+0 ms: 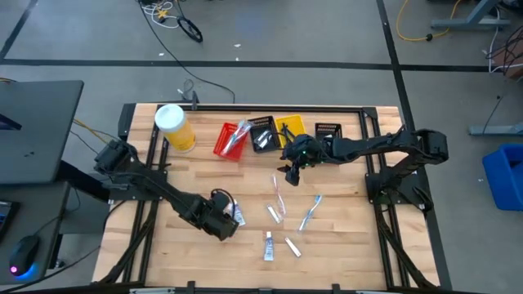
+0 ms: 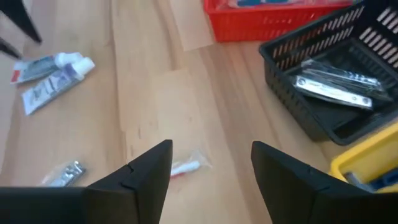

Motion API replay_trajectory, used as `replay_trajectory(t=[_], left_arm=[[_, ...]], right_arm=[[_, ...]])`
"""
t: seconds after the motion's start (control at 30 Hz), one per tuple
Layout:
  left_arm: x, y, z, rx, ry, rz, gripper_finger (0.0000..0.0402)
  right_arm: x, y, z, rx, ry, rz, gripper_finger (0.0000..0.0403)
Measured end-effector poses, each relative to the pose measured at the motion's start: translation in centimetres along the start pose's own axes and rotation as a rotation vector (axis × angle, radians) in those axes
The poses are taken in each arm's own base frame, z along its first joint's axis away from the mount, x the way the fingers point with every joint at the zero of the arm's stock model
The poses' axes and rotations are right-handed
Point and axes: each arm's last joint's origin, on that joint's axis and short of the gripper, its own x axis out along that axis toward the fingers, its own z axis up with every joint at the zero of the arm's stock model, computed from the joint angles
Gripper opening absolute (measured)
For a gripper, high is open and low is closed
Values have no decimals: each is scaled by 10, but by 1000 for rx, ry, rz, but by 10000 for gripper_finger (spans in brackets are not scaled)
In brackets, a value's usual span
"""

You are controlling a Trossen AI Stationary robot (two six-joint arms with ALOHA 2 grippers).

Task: Pick & Place Travel size toiletries
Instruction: Put the purple toothpaste into the right black bin

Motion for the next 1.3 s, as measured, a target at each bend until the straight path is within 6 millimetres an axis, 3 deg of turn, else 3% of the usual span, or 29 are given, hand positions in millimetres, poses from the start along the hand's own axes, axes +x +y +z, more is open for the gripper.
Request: replay_trajectory(t=[0.33, 0.63, 0.83, 1.07, 1.3], left_arm=[[12, -5, -29, -33, 34, -13, 157], [16, -5, -34, -35, 25, 3, 157], [15, -7, -32, -39, 12, 13, 157], [-10, -9, -16, -184, -89, 85, 157], [-1, -8, 10, -270, -91, 86, 157]], right_arm=[[0, 2, 2, 4, -21, 7, 215], [0, 3, 6, 2, -61, 14, 226], [0, 3, 5, 2, -58, 15, 232], [0, 3, 5, 1, -55, 22, 229], [0, 3, 5, 2, -55, 22, 212]])
